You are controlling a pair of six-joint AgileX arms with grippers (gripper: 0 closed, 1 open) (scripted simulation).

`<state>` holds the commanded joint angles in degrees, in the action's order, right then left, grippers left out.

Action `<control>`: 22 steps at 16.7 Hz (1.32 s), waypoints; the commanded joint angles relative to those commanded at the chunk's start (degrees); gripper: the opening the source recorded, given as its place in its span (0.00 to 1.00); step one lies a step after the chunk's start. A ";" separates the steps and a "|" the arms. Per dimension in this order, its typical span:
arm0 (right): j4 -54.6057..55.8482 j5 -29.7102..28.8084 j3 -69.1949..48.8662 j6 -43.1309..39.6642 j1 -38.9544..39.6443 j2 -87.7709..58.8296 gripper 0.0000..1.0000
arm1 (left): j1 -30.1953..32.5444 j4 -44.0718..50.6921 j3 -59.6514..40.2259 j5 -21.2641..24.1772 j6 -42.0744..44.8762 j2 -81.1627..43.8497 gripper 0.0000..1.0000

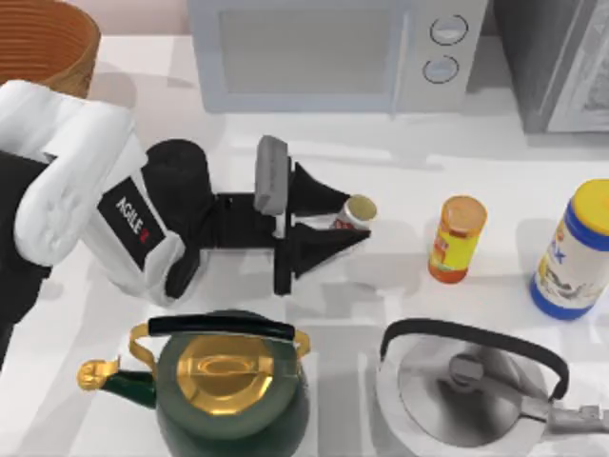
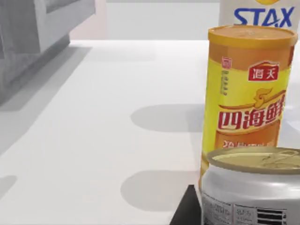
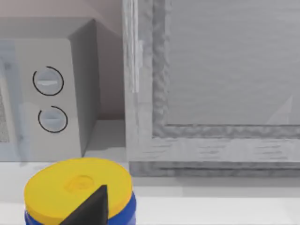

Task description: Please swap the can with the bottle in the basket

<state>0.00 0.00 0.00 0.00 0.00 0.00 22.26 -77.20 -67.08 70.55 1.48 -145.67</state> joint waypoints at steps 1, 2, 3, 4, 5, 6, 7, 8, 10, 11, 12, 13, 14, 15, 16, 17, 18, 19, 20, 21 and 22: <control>0.00 0.00 0.00 0.00 0.00 0.00 1.00 | 0.00 0.00 0.00 0.00 0.00 0.00 0.23; 0.00 0.00 0.00 0.00 0.00 0.00 1.00 | 0.00 0.00 0.00 0.00 0.00 0.00 0.30; 0.00 0.00 0.00 0.00 0.00 0.00 1.00 | 0.00 0.00 0.00 0.00 0.00 0.00 0.38; 0.00 0.00 0.00 0.00 0.00 0.00 1.00 | 0.00 0.00 0.00 0.00 0.00 0.00 0.45; 0.00 0.00 0.00 0.00 0.00 0.00 1.00 | 0.00 0.00 0.00 0.00 0.00 0.00 0.53; 0.00 0.00 0.00 0.00 0.00 0.00 1.00 | 0.00 0.00 0.00 0.00 0.00 0.00 0.60; 0.00 0.00 0.00 0.00 0.00 0.00 1.00 | 0.00 0.00 0.00 0.00 0.00 0.00 0.68; 0.00 0.00 0.00 0.00 0.00 0.00 1.00 | 0.00 0.00 0.00 0.00 0.00 0.00 0.75; 0.00 0.00 0.00 0.00 0.00 0.00 1.00 | 0.00 0.00 0.00 0.00 0.00 0.00 0.90; 0.00 0.00 0.00 0.00 0.00 0.00 1.00 | 0.00 0.00 0.00 0.00 0.00 0.00 0.98; 0.00 0.00 0.00 0.00 0.00 0.00 1.00 | 0.00 0.00 0.00 0.00 0.00 0.00 1.00; 0.00 0.00 0.00 0.00 0.00 0.00 1.00 | 0.00 0.00 0.00 0.00 0.00 0.00 1.00; 0.00 0.00 0.00 0.00 0.00 0.00 1.00 | 0.00 0.00 0.00 0.00 0.00 0.00 1.00; 0.00 0.00 0.00 0.00 0.00 0.00 1.00 | 0.00 0.00 0.00 0.00 0.00 0.00 1.00; 0.00 0.00 0.00 0.00 0.00 0.00 1.00 | 0.00 0.00 0.00 0.00 0.00 0.00 1.00; 0.00 0.00 0.00 0.00 0.00 0.00 1.00 | 0.00 0.00 0.00 0.00 0.00 0.00 1.00; 0.00 0.00 0.00 0.00 0.00 0.00 1.00 | 0.00 0.00 0.00 0.00 0.00 0.00 1.00; 0.00 0.00 0.00 0.00 0.00 0.00 1.00 | 0.00 0.00 0.00 0.00 0.00 0.00 1.00; 0.00 0.00 0.00 0.00 0.00 0.00 1.00 | -0.19 0.00 0.01 -0.01 0.00 0.00 1.00; 0.00 0.00 0.00 0.00 0.00 0.00 1.00 | -0.19 0.00 0.01 -0.01 0.00 0.00 1.00; 0.00 0.00 0.00 0.00 0.00 0.00 1.00 | -0.35 0.26 0.18 -0.27 0.03 0.40 1.00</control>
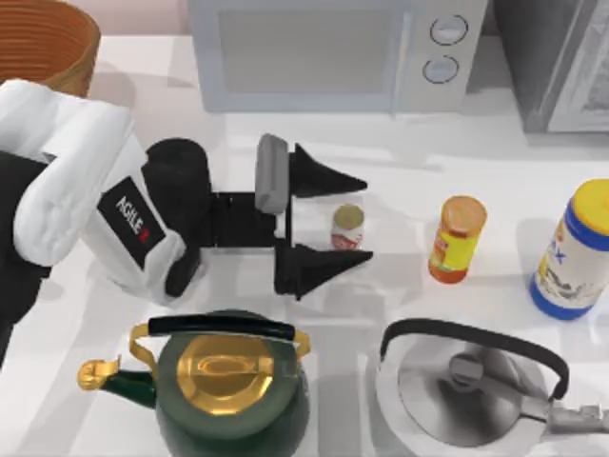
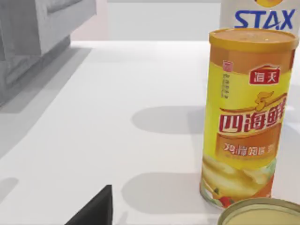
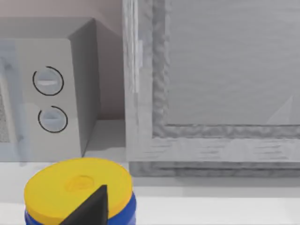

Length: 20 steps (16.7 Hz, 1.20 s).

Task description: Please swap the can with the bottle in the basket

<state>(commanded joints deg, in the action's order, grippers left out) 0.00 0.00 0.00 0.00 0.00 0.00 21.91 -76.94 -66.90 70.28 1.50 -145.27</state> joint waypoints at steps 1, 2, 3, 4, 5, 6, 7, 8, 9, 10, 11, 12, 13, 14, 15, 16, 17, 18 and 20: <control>0.00 0.00 0.00 0.00 0.00 0.00 1.00 | -0.31 0.56 0.37 -0.54 0.03 0.79 1.00; 0.00 0.00 0.00 0.00 0.00 0.00 1.00 | -0.78 1.44 0.99 -1.36 0.05 1.98 1.00; 0.00 0.00 0.00 0.00 0.00 0.00 1.00 | -1.44 2.76 1.93 -2.55 0.07 3.70 1.00; 0.00 0.00 0.00 0.00 0.00 0.00 1.00 | -2.19 4.33 3.08 -3.95 0.08 5.85 1.00; 0.00 0.00 0.00 0.00 0.00 0.00 1.00 | -3.01 6.14 4.42 -5.53 0.09 8.37 1.00; 0.00 0.00 0.00 0.00 0.00 0.00 1.00 | -3.91 8.15 5.92 -7.28 0.09 11.23 1.00; 0.00 0.00 0.00 0.00 0.00 0.00 1.00 | -4.89 10.41 7.65 -9.25 0.10 14.49 1.00; 0.00 0.00 0.00 0.00 0.00 0.00 1.00 | -5.91 12.85 9.53 -11.36 0.10 18.06 1.00; 0.00 0.00 0.00 0.00 0.00 0.00 1.00 | -6.97 15.41 11.54 -13.59 0.11 21.91 1.00; 0.00 0.00 0.00 0.00 0.00 0.00 1.00 | -8.05 18.10 13.66 -15.93 0.11 26.02 1.00; 0.00 0.00 0.00 0.00 0.00 0.00 1.00 | -9.15 20.93 15.92 -18.40 0.11 30.45 1.00; 0.00 0.00 0.00 0.00 0.00 0.00 1.00 | -10.25 23.86 18.28 -20.97 0.11 35.13 1.00; 0.00 0.00 0.00 0.00 0.00 0.00 1.00 | -11.35 26.85 20.72 -23.61 0.10 40.02 1.00; 0.00 0.00 0.00 0.00 0.00 0.00 1.00 | -12.43 29.90 23.22 -26.32 0.09 45.11 1.00; 0.00 0.00 0.00 0.00 0.00 0.00 1.00 | -13.49 33.01 25.80 -29.11 0.07 50.43 1.00; 0.00 0.00 0.00 0.00 0.00 0.00 1.00 | -14.52 36.11 28.41 -31.94 0.04 55.97 1.00; 0.00 0.00 0.00 0.00 0.00 0.00 1.00 | -15.51 39.19 31.01 -34.78 0.01 61.67 1.00; 0.00 0.00 0.00 0.00 0.00 0.00 1.00 | -16.45 42.23 33.61 -37.64 -0.01 67.50 1.00; 0.00 0.00 0.00 0.00 0.00 0.00 1.00 | -18.05 48.27 38.94 -43.19 -0.15 79.30 1.00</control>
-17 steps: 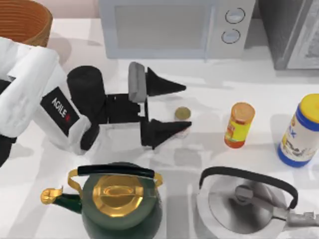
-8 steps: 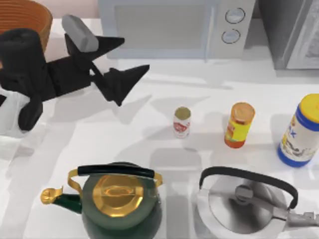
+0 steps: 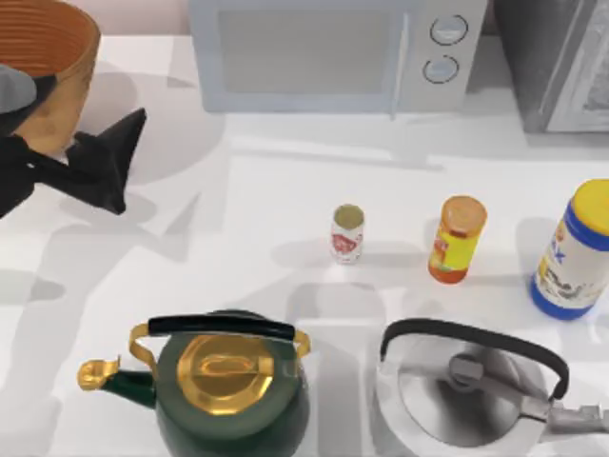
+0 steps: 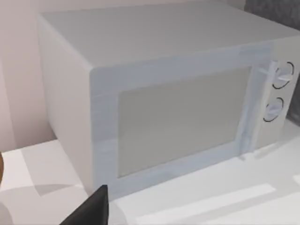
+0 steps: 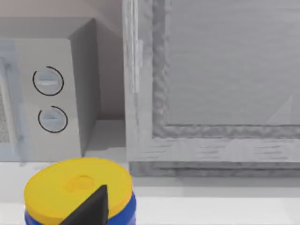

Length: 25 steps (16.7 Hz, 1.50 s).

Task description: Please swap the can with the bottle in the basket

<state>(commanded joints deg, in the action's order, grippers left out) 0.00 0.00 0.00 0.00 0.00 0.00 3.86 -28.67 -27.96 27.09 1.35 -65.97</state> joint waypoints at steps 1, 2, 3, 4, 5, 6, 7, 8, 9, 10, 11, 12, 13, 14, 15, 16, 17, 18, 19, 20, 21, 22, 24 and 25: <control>0.00 0.00 0.00 0.00 0.00 0.00 1.00 | -0.69 2.93 2.65 -2.68 -0.09 5.88 1.00; 0.00 0.00 0.00 0.00 0.00 0.00 1.00 | -1.31 5.77 5.26 -5.29 -0.18 11.72 1.00; 0.00 0.00 0.00 0.00 0.00 0.00 1.00 | -1.84 8.48 7.80 -7.78 -0.28 17.45 1.00; 0.00 0.00 0.00 0.00 0.00 0.00 1.00 | -2.28 11.03 10.24 -10.14 -0.37 23.04 1.00; 0.00 0.00 0.00 0.00 0.00 0.00 1.00 | -2.66 13.44 12.58 -12.38 -0.46 28.46 1.00; 0.00 0.00 0.00 0.00 0.00 0.00 1.00 | -2.97 15.71 14.80 -14.51 -0.54 33.70 1.00; 0.00 0.00 0.00 0.00 0.00 0.00 1.00 | -3.21 17.80 16.89 -16.49 -0.63 38.66 1.00; 0.00 0.00 0.00 0.00 0.00 0.00 1.00 | -3.40 19.70 18.80 -18.32 -0.73 43.42 1.00; 0.00 0.00 0.00 0.00 0.00 0.00 1.00 | -3.55 21.47 20.60 -20.02 -0.83 47.86 1.00; 0.00 0.00 0.00 0.00 0.00 0.00 1.00 | -3.68 23.11 22.27 -21.60 -0.95 51.94 1.00; 0.00 0.00 0.00 0.00 0.00 0.00 1.00 | -3.79 24.61 23.80 -23.03 -1.08 55.54 1.00; 0.00 0.00 0.00 0.00 0.00 0.00 1.00 | -3.85 25.84 25.07 -24.23 -1.16 58.58 1.00; 0.00 0.00 0.00 0.00 0.00 0.00 1.00 | -3.88 26.88 26.13 -25.24 -1.22 61.16 1.00; 0.00 0.00 0.00 0.00 0.00 0.00 1.00 | -3.89 27.70 26.98 -26.06 -1.27 63.27 1.00; 0.00 0.00 0.00 0.00 0.00 0.00 1.00 | -3.88 28.29 27.58 -26.66 -1.31 64.83 1.00; 0.00 0.00 0.00 0.00 0.00 0.00 1.00 | -3.87 28.57 27.86 -26.97 -1.34 65.66 1.00; 0.00 0.00 0.00 0.00 0.00 0.00 1.00 | -3.86 28.67 27.96 -27.09 -1.35 65.97 1.00; 0.00 0.00 0.00 0.00 0.00 0.00 1.00 | -3.86 28.67 27.96 -27.09 -1.35 65.97 1.00; 0.00 0.00 0.00 0.00 0.00 0.00 1.00 | -3.86 28.67 27.96 -27.09 -1.35 65.97 1.00; 0.00 0.00 0.00 0.00 0.00 0.00 1.00 | -3.86 28.67 27.96 -27.09 -1.35 65.97 1.00; 0.00 0.00 0.00 0.00 0.00 0.00 1.00 | -3.86 28.67 27.96 -27.09 -1.35 65.97 1.00; 0.00 0.00 0.00 0.00 0.00 0.00 1.00 | -3.77 28.59 27.78 -27.01 -1.34 65.80 1.00; 0.00 0.00 0.00 0.00 0.00 0.00 1.00 | -3.98 28.12 27.66 -26.79 -1.32 65.22 1.00; 0.00 0.00 0.00 0.00 0.00 0.00 1.00 | -4.44 27.16 27.51 -26.36 -1.21 64.05 1.00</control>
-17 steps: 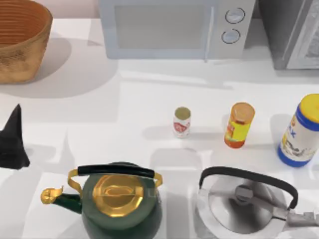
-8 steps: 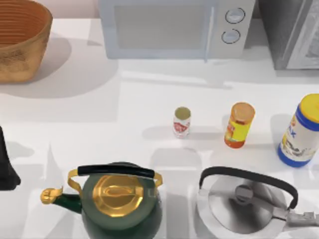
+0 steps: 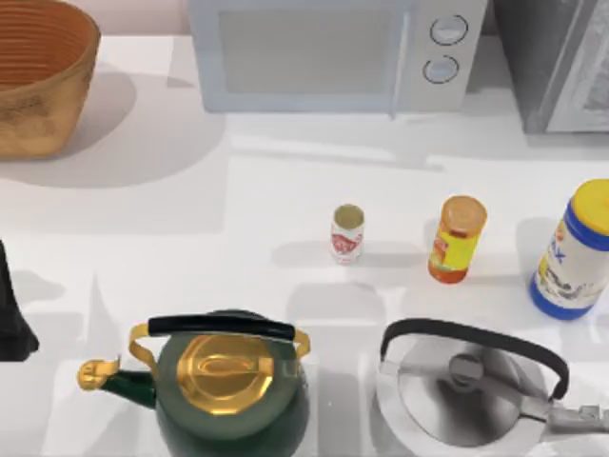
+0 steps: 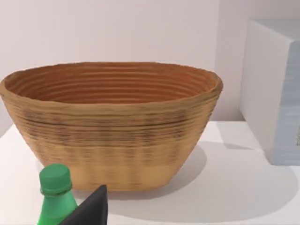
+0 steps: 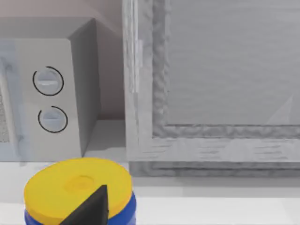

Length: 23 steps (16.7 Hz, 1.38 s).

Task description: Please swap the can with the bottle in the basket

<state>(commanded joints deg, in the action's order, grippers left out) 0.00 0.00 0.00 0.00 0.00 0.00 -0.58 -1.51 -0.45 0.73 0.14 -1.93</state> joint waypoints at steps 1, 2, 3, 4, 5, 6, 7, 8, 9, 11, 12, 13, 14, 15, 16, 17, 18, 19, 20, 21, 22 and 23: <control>0.00 0.00 0.00 0.00 0.00 0.00 1.00 | -0.71 -1.43 -0.16 0.60 0.22 -1.79 1.00; 0.00 0.00 0.00 0.00 0.00 0.00 1.00 | -1.61 -3.19 -0.33 1.40 0.53 -4.18 1.00; 0.00 0.00 0.00 0.00 0.00 0.00 1.00 | -2.64 -5.28 -0.54 2.42 0.90 -7.16 1.00; 0.00 0.00 0.00 0.00 0.00 0.00 1.00 | -3.79 -7.68 -0.77 3.62 1.33 -10.72 1.00; 0.00 0.00 0.00 0.00 0.00 0.00 1.00 | -5.05 -10.34 -1.04 4.95 1.81 -14.81 1.00; 0.00 0.00 0.00 0.00 0.00 0.00 1.00 | -6.40 -13.22 -1.33 6.40 2.34 -19.37 1.00; 0.00 0.00 0.00 0.00 0.00 0.00 1.00 | -7.82 -16.28 -1.65 7.93 2.91 -23.95 1.00; 0.00 0.00 0.00 0.00 0.00 0.00 1.00 | -9.31 -19.47 -1.99 9.51 3.53 -28.53 1.00; 0.00 0.00 0.00 0.00 0.00 0.00 1.00 | -10.85 -22.73 -2.33 11.12 4.18 -33.27 1.00; 0.00 0.00 0.00 0.00 0.00 0.00 1.00 | -14.10 -29.53 -3.18 14.30 5.42 -42.80 1.00; 0.00 0.00 0.00 0.00 0.00 0.00 1.00 | -15.76 -33.01 -3.69 15.85 6.00 -47.48 1.00; 0.00 0.00 0.00 0.00 0.00 0.00 1.00 | -17.40 -36.42 -4.16 17.39 6.60 -52.13 1.00; 0.00 0.00 0.00 0.00 0.00 0.00 1.00 | -18.98 -39.67 -4.54 18.91 7.19 -56.76 1.00; 0.00 0.00 0.00 0.00 0.00 0.00 1.00 | -20.51 -42.78 -4.86 20.39 7.78 -61.31 1.00; 0.00 0.00 0.00 0.00 0.00 0.00 1.00 | -21.97 -45.76 -5.16 21.81 8.34 -65.69 1.00; 0.00 0.00 0.00 0.00 0.00 0.00 1.00 | -23.35 -48.63 -5.47 23.19 8.88 -69.83 1.00; 0.00 0.00 0.00 0.00 0.00 0.00 1.00 | -24.62 -51.36 -5.80 24.52 9.39 -73.69 1.00; 0.00 0.00 0.00 0.00 0.00 0.00 1.00 | -25.78 -53.93 -6.14 25.77 9.86 -77.22 1.00; 0.00 0.00 0.00 0.00 0.00 0.00 1.00 | -26.84 -56.25 -6.43 26.91 10.25 -80.50 1.00; 0.00 0.00 0.00 0.00 0.00 0.00 1.00 | -27.83 -58.25 -6.61 27.89 10.55 -83.52 1.00; 0.00 0.00 0.00 0.00 0.00 0.00 1.00 | -28.73 -59.91 -6.70 28.70 10.79 -86.17 1.00; 0.00 0.00 0.00 0.00 0.00 0.00 1.00 | -29.48 -61.27 -6.76 29.35 11.01 -88.33 1.00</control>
<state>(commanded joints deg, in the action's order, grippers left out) 0.00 0.00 0.00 0.00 0.00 0.00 -30.06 -62.78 -7.22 30.08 11.14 -90.26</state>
